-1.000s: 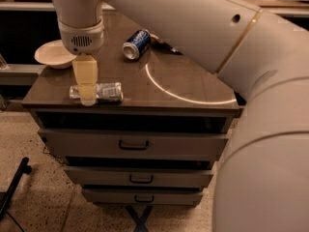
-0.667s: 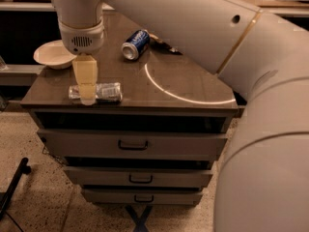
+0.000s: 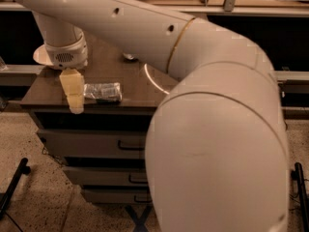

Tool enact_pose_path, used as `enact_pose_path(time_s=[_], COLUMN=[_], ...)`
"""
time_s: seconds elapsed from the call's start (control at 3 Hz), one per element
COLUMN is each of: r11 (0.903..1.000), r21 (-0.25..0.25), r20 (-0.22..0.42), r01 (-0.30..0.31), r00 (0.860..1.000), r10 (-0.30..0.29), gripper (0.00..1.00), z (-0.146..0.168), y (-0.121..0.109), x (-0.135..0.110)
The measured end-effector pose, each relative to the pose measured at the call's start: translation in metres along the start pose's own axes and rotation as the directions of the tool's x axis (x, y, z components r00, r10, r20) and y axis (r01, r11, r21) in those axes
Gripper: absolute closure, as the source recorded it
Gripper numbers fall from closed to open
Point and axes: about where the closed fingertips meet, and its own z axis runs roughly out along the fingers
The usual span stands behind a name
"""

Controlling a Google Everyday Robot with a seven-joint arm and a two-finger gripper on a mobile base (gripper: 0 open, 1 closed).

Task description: Place redbull can upright

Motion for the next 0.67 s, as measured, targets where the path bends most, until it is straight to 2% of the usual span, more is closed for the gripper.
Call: enact_pose_path(time_s=[0.33, 0.67], r11=[0.9999, 0.9970], r21=[0.013, 0.014], r20=[0.027, 0.054], r01=[-0.009, -0.076], r00=[1.000, 0.996], r10=[0.008, 0.075], gripper=[0.00, 0.00], z=[0.0043, 0.0071], y=[-0.0041, -0.0045], x=[-0.0056, -0.0011])
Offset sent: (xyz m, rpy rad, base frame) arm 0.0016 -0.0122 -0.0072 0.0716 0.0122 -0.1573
